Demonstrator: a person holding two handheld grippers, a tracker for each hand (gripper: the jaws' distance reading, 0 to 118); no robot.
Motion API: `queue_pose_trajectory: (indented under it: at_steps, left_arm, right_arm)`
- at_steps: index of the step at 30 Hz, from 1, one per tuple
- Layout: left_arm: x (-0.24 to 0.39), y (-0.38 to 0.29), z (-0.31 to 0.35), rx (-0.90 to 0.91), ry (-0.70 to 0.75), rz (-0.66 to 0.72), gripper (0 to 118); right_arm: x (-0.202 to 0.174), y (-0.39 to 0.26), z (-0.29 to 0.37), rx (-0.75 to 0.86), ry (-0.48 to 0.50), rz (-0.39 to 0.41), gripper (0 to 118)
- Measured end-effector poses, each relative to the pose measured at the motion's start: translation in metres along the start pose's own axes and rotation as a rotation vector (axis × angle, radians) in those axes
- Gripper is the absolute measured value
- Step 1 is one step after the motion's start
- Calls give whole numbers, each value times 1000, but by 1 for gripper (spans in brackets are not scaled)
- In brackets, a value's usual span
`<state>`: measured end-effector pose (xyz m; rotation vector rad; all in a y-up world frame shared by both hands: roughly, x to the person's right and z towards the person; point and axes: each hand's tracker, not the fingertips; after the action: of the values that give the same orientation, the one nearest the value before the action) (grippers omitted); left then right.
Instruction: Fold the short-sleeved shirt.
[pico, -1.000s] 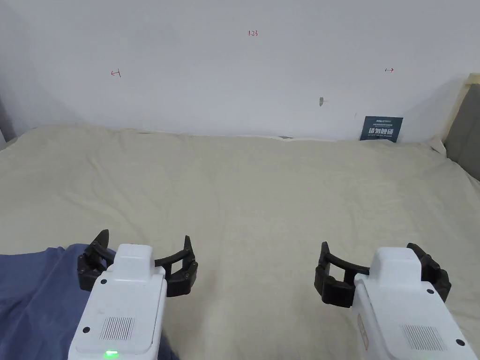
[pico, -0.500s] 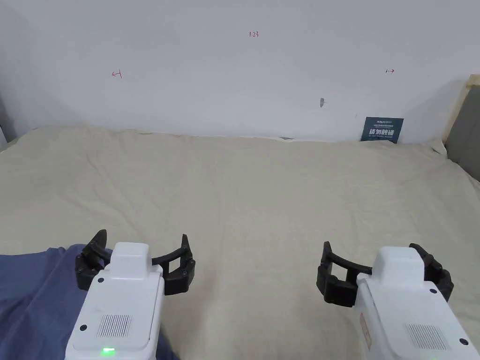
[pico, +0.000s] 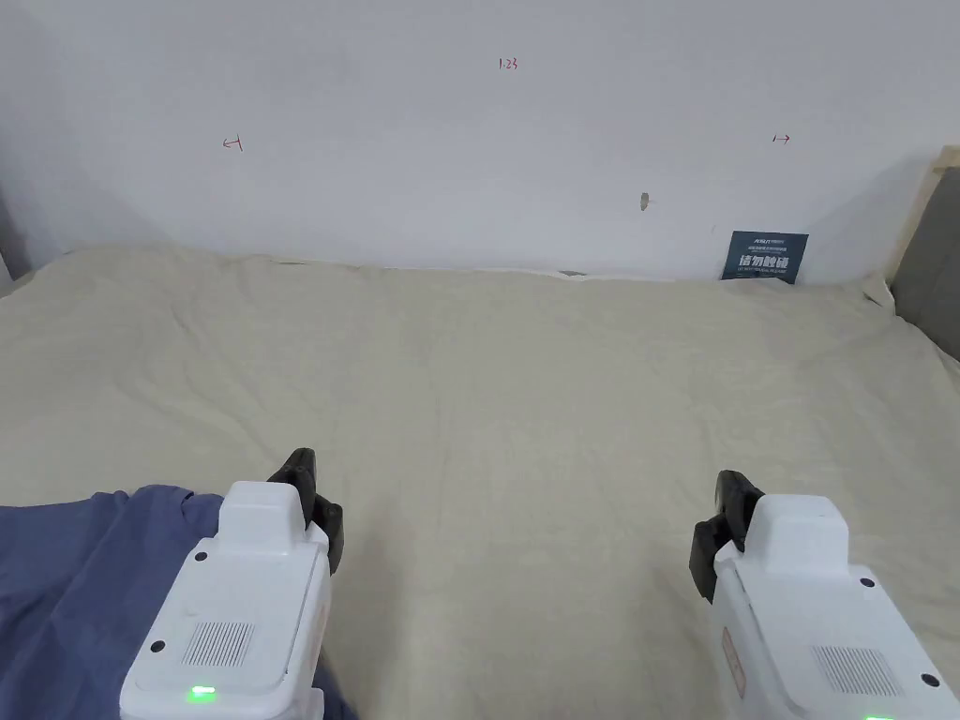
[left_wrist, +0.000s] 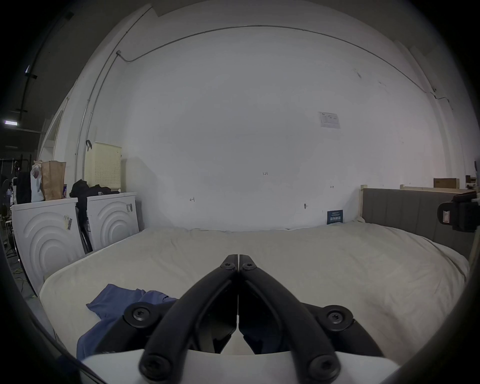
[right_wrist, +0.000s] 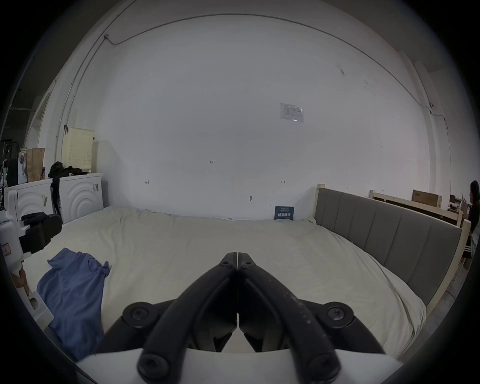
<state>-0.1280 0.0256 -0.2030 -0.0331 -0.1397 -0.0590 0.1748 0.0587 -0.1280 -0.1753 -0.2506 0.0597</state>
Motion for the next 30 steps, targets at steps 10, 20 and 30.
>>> queue_pose_trajectory:
  at_steps: [10, 20, 30]
  left_arm:
    - [-29, 1, 1, -14, 75, 14, 0]
    - [-135, 3, 46, -21, 371, -6, 0]
    - [-217, -2, 115, -63, 584, -22, 0]
  right_arm:
    - [-21, 5, -14, 5, 74, 4, 1]
    - [-129, 30, -23, 54, 356, 28, 1]
    - [-224, 38, -7, 62, 573, 33, 1]
